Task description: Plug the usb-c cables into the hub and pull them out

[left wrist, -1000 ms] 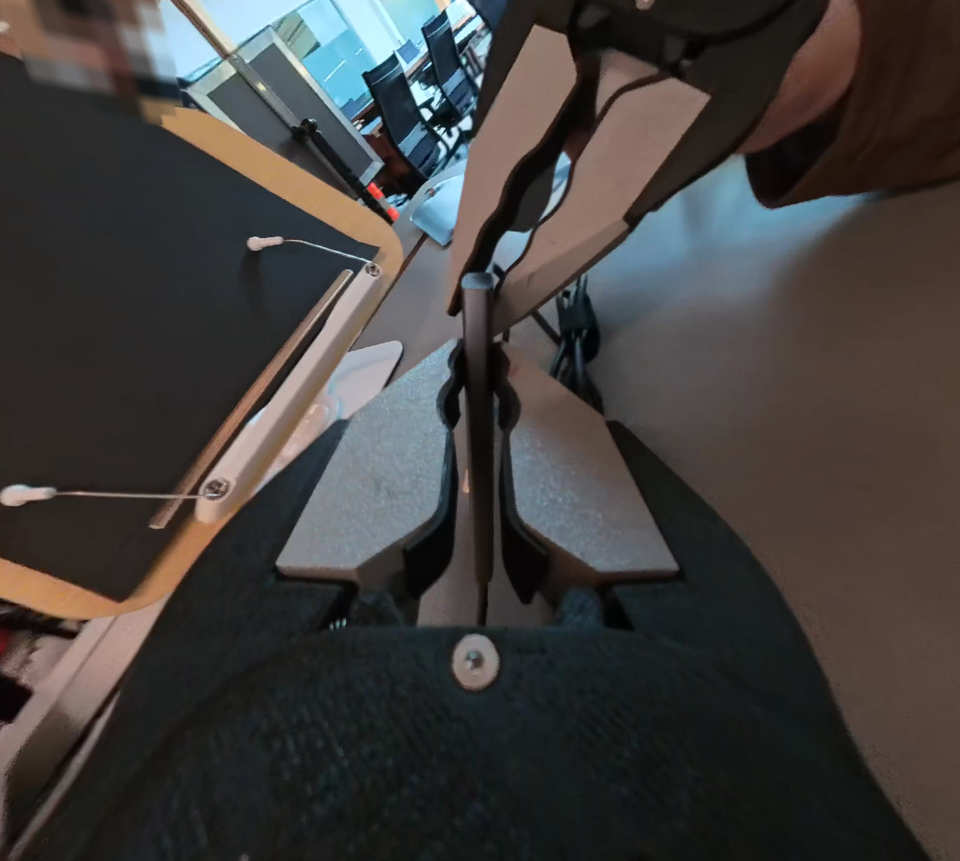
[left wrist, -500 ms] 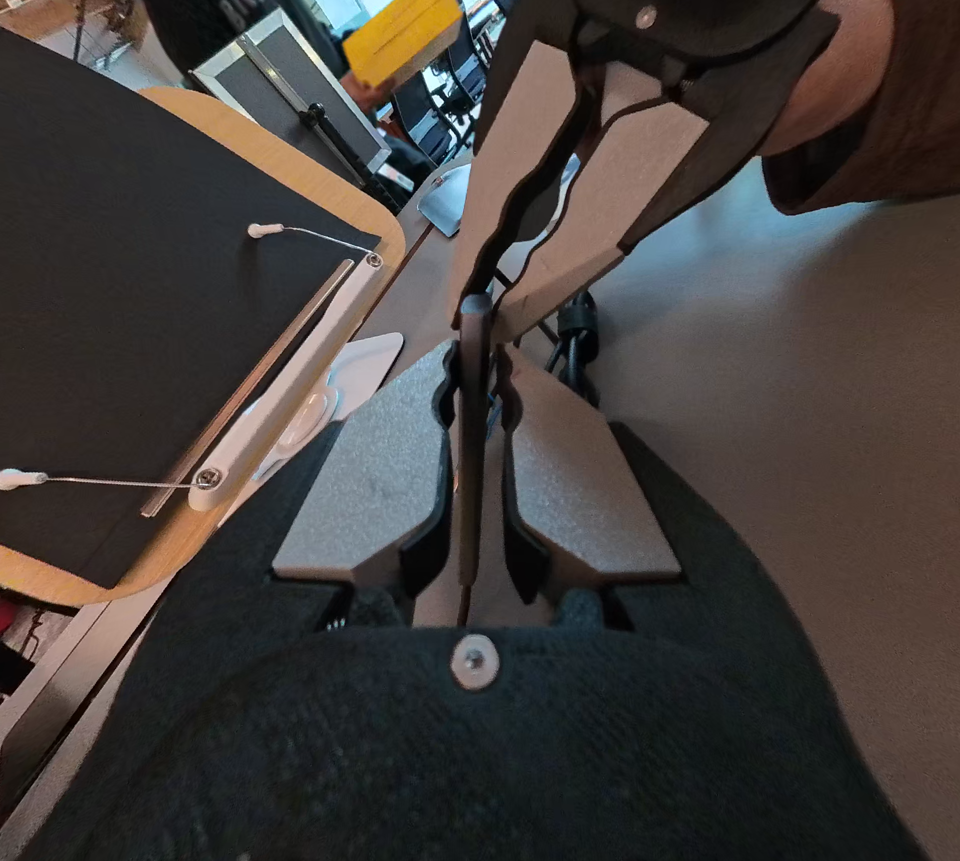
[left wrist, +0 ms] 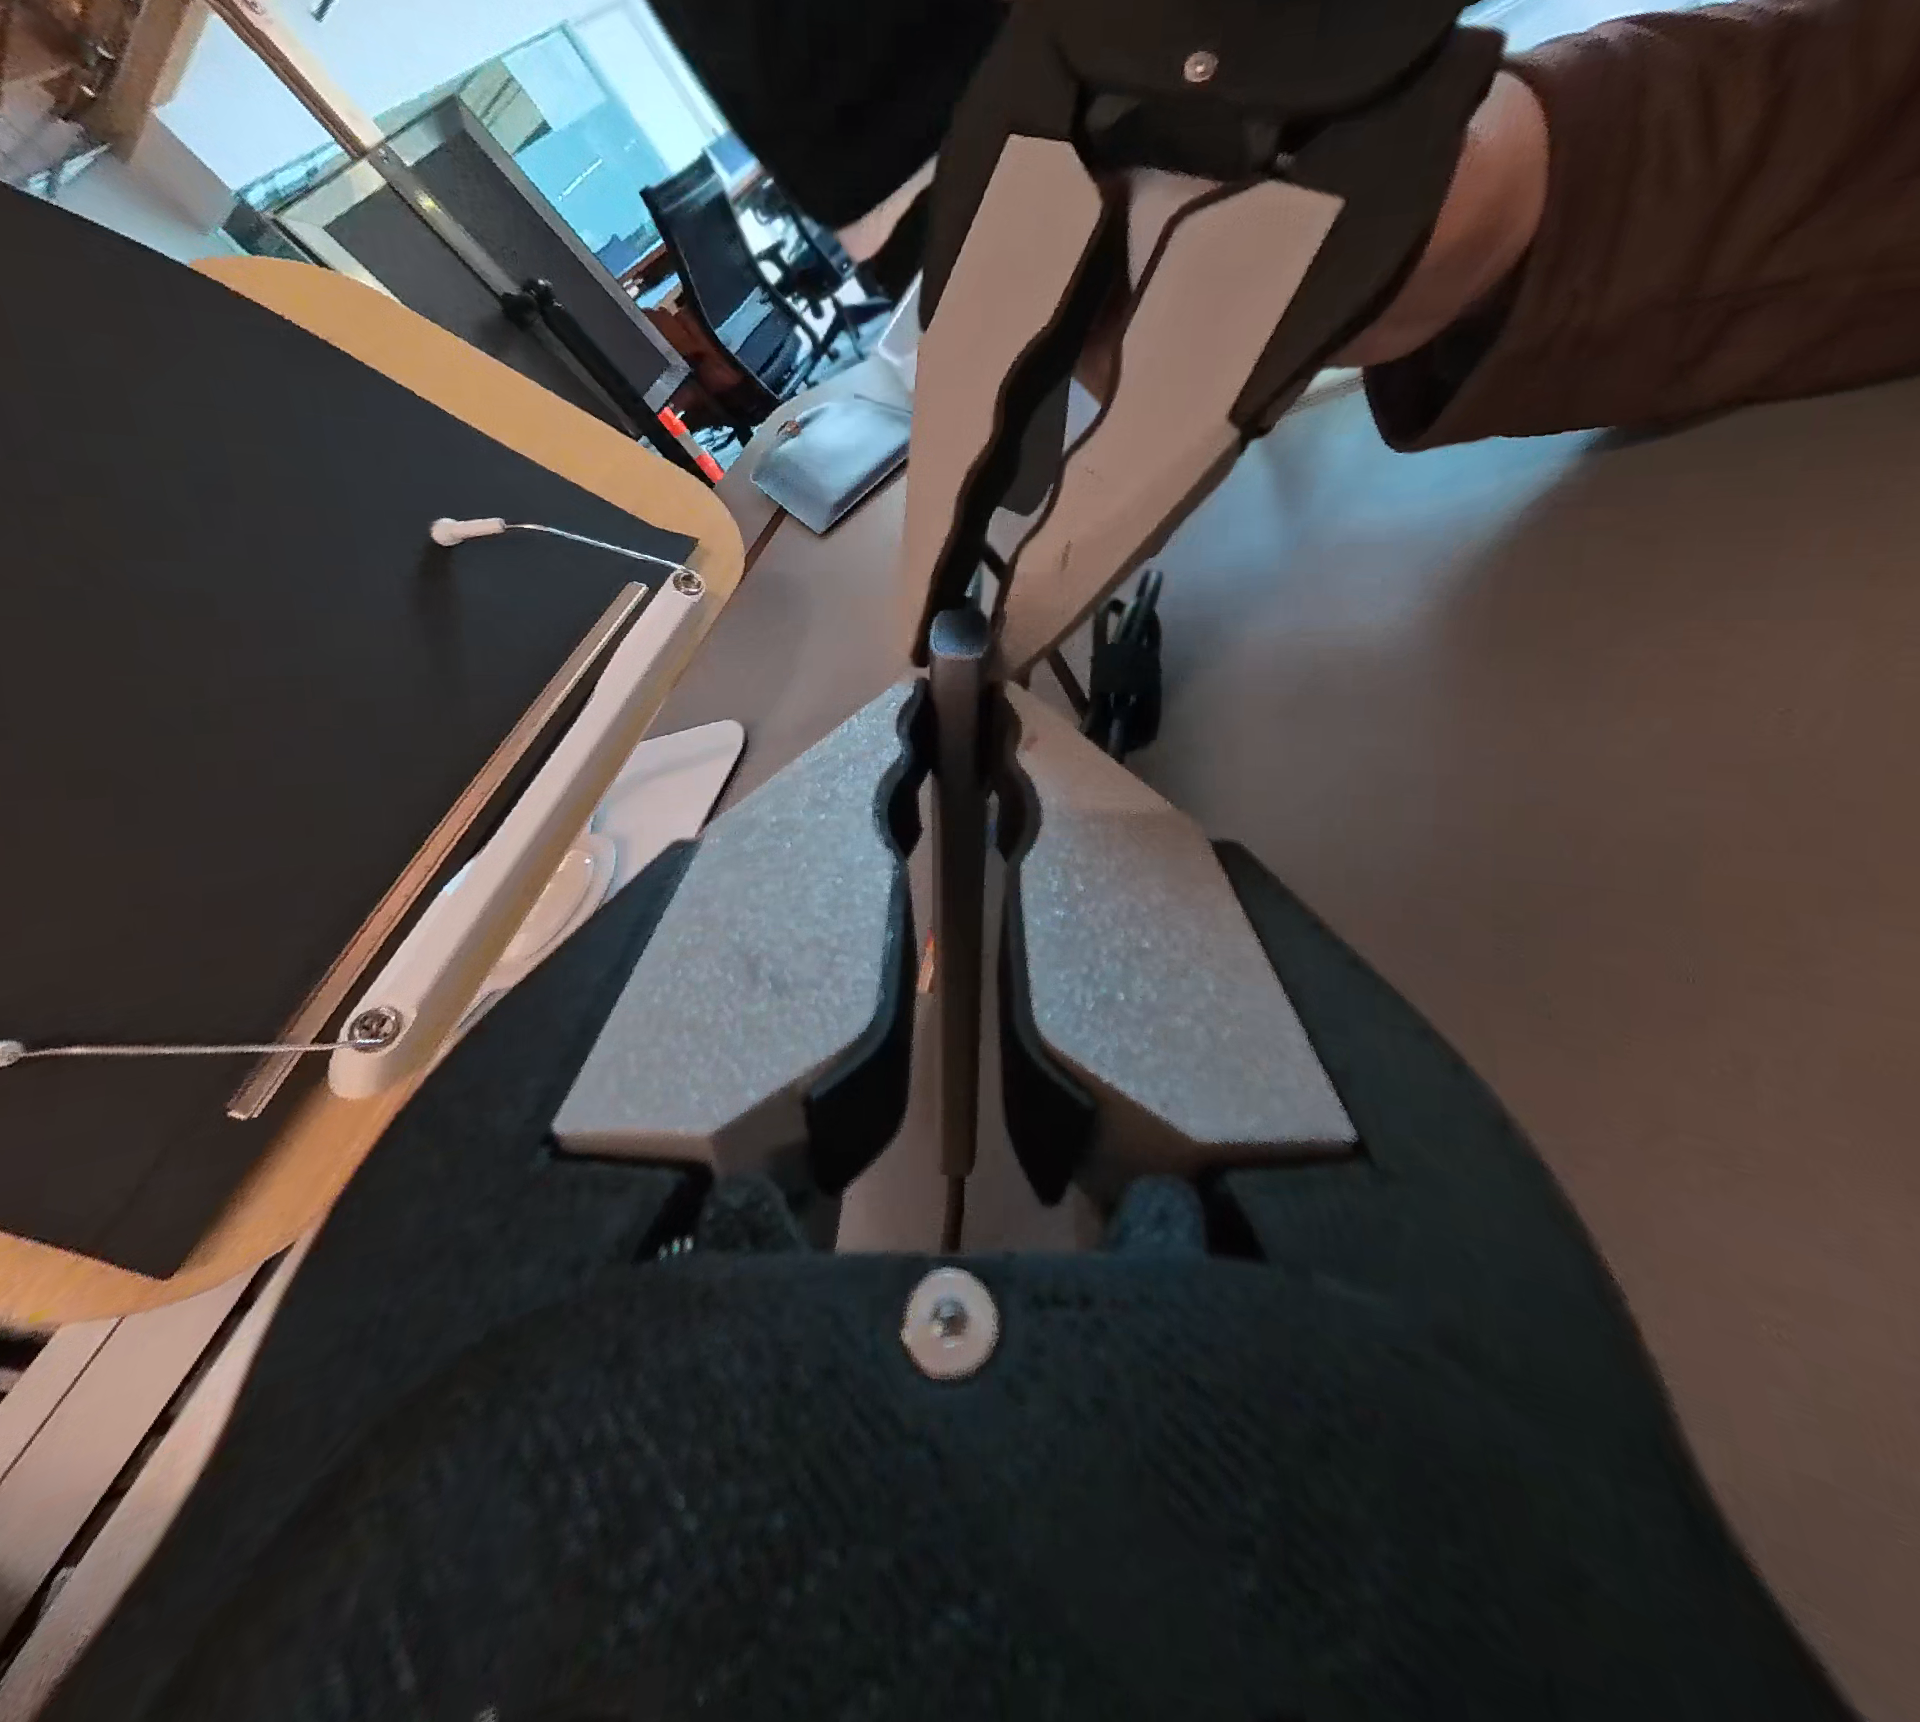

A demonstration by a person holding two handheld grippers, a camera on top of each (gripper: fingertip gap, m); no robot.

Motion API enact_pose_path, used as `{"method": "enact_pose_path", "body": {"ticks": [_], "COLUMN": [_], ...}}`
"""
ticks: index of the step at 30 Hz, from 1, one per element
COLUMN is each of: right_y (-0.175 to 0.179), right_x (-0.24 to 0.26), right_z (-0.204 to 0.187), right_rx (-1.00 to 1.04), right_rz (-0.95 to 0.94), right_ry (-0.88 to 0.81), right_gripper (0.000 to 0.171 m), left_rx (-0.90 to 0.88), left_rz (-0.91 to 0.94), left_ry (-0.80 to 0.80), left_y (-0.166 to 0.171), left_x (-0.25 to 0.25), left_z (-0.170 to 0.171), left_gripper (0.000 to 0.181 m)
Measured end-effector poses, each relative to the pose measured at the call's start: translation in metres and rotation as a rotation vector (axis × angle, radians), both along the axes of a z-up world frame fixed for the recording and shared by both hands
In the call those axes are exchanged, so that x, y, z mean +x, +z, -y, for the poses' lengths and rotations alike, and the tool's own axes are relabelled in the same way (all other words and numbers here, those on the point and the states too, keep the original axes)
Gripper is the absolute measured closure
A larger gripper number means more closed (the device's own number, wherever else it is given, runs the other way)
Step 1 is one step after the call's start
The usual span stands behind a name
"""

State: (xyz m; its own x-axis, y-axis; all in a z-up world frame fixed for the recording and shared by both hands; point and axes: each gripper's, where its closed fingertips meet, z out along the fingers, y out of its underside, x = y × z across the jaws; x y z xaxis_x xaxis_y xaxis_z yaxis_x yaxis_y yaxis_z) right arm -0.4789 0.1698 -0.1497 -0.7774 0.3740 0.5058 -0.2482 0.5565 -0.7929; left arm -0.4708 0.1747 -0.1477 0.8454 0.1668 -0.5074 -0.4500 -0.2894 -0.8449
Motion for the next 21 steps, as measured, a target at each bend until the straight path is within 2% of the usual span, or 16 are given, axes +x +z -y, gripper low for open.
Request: {"method": "enact_pose_path", "body": {"ticks": [1,6,21], "right_y": [0.000,0.007,0.003], "right_x": [0.002,0.018,0.023], "right_z": [0.000,0.007,0.007], "right_rx": [-0.008,-0.084,-0.007], "right_rz": [0.010,0.055,-0.003], "right_ry": [0.018,0.127,0.145], "right_gripper": [0.164,0.163,0.167], "left_rx": [-0.001,-0.023,-0.039], "left_rz": [0.008,0.016,-0.009], "left_ry": [-0.010,-0.037,-0.049], "left_y": [0.000,-0.006,-0.010], "left_x": [0.001,0.005,0.010], "left_z": [0.000,-0.003,-0.004], "left_gripper": [0.174,0.174,0.174]}}
